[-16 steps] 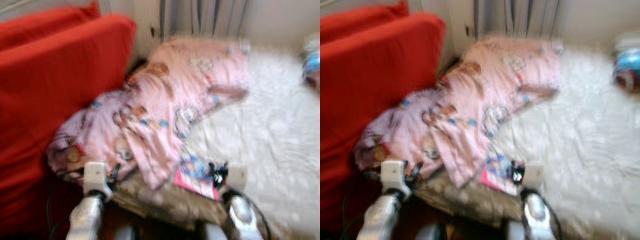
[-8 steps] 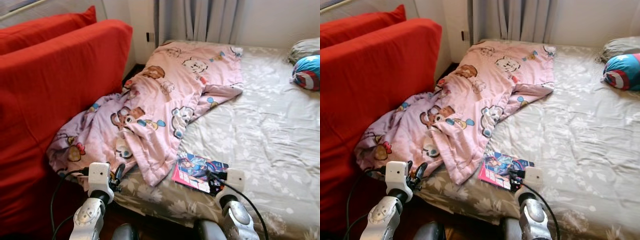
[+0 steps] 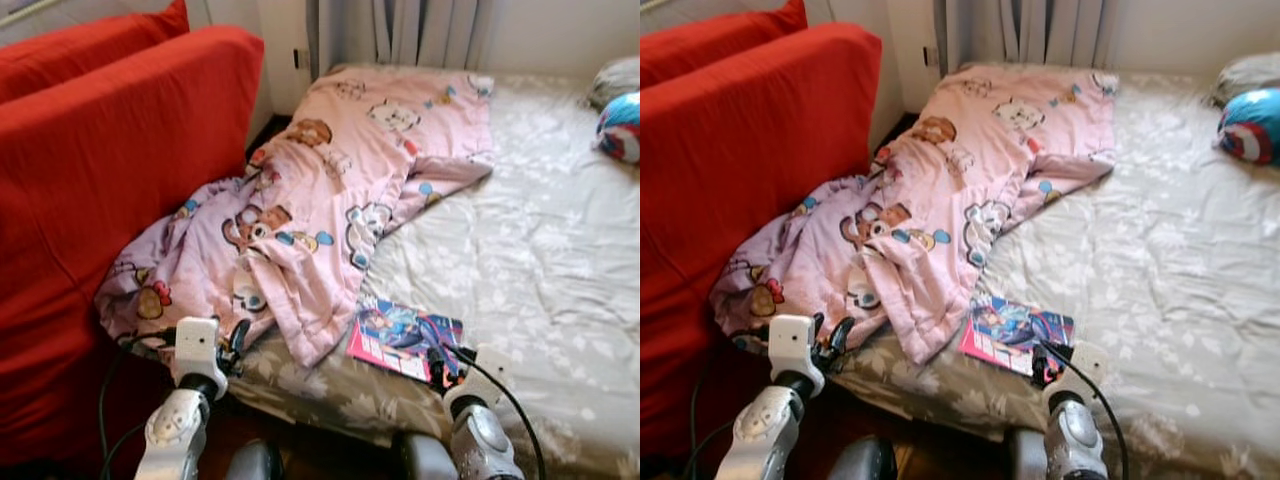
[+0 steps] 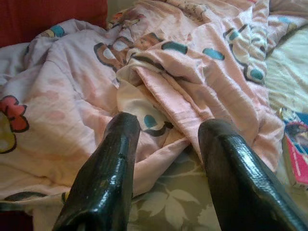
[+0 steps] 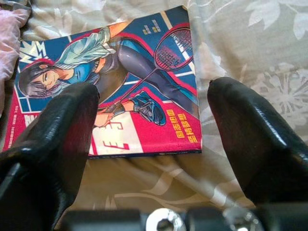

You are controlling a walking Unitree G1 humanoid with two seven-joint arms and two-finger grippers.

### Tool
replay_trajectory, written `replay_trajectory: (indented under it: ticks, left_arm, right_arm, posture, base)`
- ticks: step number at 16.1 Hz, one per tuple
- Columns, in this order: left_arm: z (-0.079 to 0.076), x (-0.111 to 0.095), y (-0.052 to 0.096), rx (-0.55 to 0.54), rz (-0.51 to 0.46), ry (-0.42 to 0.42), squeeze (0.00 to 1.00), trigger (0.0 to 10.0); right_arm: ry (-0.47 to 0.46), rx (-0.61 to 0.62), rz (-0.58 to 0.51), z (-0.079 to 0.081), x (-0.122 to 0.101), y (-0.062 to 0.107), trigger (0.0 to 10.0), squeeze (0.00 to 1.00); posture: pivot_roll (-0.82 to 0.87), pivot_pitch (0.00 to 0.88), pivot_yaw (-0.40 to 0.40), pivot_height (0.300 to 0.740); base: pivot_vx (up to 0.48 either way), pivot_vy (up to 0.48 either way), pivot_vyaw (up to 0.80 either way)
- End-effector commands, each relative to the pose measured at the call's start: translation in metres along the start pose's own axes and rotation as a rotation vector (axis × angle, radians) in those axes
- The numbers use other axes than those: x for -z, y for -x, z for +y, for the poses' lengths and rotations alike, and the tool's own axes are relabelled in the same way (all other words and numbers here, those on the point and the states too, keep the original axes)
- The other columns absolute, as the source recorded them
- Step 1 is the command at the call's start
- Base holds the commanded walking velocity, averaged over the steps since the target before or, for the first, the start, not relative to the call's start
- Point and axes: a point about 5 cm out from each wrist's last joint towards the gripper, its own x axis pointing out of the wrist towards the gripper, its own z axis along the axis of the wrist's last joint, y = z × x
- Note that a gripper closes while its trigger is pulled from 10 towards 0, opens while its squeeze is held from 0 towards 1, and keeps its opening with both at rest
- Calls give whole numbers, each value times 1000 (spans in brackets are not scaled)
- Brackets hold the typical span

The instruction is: Clean up the room

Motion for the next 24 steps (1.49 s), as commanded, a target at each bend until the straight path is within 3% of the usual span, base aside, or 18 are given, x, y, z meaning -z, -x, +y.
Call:
replay_trajectory:
  ticks: [1,4,8,10,16,21,24]
  left_arm:
    - [4,1,5,-1,17,-16,0,10000]
    - [11,-1,13,-5,26,-34,0,10000]
    - [17,2,30,-6,59,-53,0,10000]
    - [22,0,42,-13,75,-68,0,10000]
    - [27,1,57,-26,123,-82,0,10000]
    - [29,1,62,-29,145,-96,0,10000]
    - [29,0,61,-25,147,-98,0,10000]
  right_arm:
    - [-5,2,-2,-2,1,1,10000,0]
    - [-75,64,12,-13,5,3,10000,0]
    - [-109,34,-14,-10,3,3,10000,0]
    - [-149,22,-56,-10,-10,-2,10000,0]
    - [-200,-23,-141,-1,-32,-11,10000,0]
    - [-247,1,-252,-15,-47,-9,10000,0]
    - [-248,1,-263,-18,-48,-9,10000,0]
  posture:
    - [56,143,74,625]
    - [89,177,96,625]
    - [123,228,125,625]
    - [155,258,137,625]
    - [178,295,153,625]
    - [178,296,157,625]
    - [176,294,157,625]
  base:
    - [0,0,0]
    - [0,0,0]
    - [0,0,0]
    - [0,0,0]
    - [0,0,0]
    - [0,0,0]
    - [0,0,0]
